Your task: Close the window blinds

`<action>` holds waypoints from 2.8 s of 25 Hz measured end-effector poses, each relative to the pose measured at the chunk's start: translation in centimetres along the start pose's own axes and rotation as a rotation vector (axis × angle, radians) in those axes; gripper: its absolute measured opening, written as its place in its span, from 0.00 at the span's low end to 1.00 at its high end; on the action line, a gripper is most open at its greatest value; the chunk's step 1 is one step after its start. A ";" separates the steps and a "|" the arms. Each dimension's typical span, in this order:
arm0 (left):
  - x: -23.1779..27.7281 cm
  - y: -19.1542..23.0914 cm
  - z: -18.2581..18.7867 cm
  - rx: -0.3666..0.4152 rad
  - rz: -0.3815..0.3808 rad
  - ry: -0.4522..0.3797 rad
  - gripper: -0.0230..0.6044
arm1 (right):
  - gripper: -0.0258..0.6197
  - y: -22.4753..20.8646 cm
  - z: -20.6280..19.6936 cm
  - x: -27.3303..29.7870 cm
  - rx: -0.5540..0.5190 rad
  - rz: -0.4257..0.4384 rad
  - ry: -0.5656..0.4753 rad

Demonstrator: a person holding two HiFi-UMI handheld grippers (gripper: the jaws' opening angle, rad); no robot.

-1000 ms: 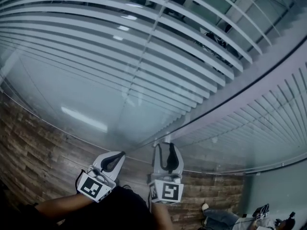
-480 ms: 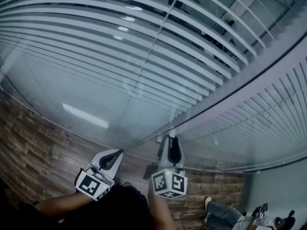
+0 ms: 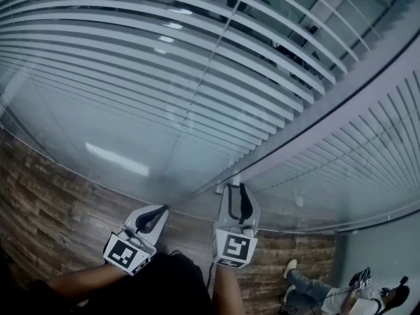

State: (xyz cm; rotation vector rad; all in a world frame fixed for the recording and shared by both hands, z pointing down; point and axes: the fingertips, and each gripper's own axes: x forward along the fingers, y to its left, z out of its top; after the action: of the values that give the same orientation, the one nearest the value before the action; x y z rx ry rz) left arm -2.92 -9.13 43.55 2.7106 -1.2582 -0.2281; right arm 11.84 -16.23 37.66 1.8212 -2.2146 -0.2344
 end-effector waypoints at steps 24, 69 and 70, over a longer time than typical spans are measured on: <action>0.5 -0.6 0.0 -0.031 -0.016 0.011 0.03 | 0.24 0.8 -0.1 0.9 -0.476 0.037 0.074; 0.5 0.1 -0.3 0.000 -0.036 0.045 0.03 | 0.23 -1.6 -0.6 1.0 0.517 -0.046 -0.016; 0.4 0.1 -0.4 -0.001 -0.036 0.046 0.03 | 0.23 -1.6 -0.6 1.0 0.487 -0.045 -0.010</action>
State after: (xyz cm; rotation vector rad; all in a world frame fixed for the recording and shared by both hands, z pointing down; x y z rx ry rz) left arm -2.68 -9.51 43.89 2.7225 -1.1974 -0.1690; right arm 13.35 -17.53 37.87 2.1032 -2.3897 0.3186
